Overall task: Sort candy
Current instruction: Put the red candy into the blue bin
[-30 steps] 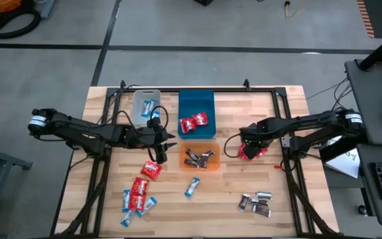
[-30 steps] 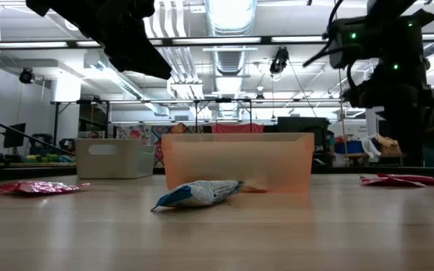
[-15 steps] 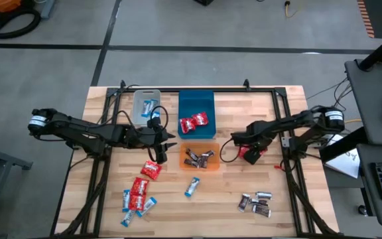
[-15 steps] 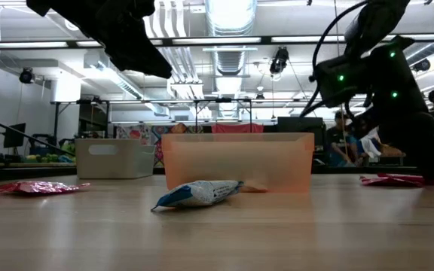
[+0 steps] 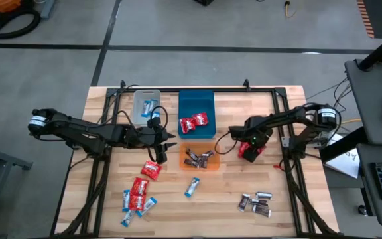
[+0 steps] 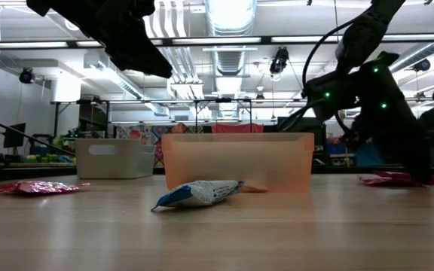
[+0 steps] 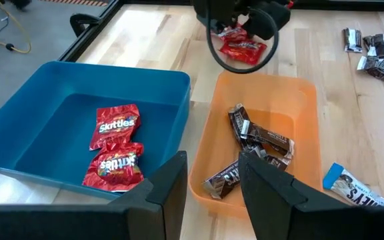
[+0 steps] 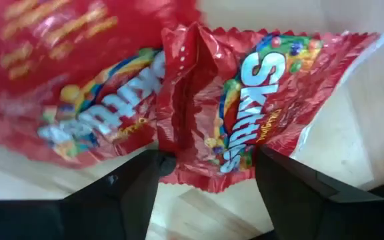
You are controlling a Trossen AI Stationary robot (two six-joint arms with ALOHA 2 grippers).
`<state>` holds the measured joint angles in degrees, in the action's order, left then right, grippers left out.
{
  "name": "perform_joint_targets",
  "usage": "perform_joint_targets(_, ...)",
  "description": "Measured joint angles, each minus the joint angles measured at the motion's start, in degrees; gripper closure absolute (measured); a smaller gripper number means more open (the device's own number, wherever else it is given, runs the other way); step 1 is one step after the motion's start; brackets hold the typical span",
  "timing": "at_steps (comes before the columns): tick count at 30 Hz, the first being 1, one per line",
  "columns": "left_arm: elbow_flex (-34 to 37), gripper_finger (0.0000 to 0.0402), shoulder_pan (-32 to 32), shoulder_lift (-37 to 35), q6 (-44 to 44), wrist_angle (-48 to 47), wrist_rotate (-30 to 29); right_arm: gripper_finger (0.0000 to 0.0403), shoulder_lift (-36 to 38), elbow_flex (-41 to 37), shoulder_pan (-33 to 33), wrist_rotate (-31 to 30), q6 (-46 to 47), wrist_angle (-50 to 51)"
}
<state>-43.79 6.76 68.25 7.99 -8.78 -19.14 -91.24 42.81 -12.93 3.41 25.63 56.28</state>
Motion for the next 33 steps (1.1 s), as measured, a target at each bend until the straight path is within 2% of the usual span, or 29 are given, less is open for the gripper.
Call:
perform_joint_targets(4, 0.0, 0.0282, 0.0, 0.0, 0.0, 0.0, 0.0, 0.0224, -0.2, 0.0, -0.2, -0.9, 0.2, -0.6)
perform_joint_targets(13, 0.0, 0.0282, 0.0, 0.0, -0.1, 0.0, 0.0, 0.0364, 0.3, 0.0, -0.2, -2.5, 0.4, -0.9)
perform_joint_targets(21, 0.1, 0.0282, 0.0, 0.0, 0.0, 0.0, 0.0, 0.0372, 4.3, -0.2, -0.2, -3.0, 0.4, 0.2)
perform_joint_targets(30, 0.1, 0.0282, 0.0, 0.0, 0.0, 0.3, 0.0, 0.0377, 15.9, -0.1, -0.3, -5.8, 5.7, 3.2)
perform_joint_targets(33, 0.1, 0.0282, 0.0, 0.0, 0.2, 0.3, 0.0, 0.0378, 20.0, 0.2, -0.2, -9.6, 8.0, 2.7)
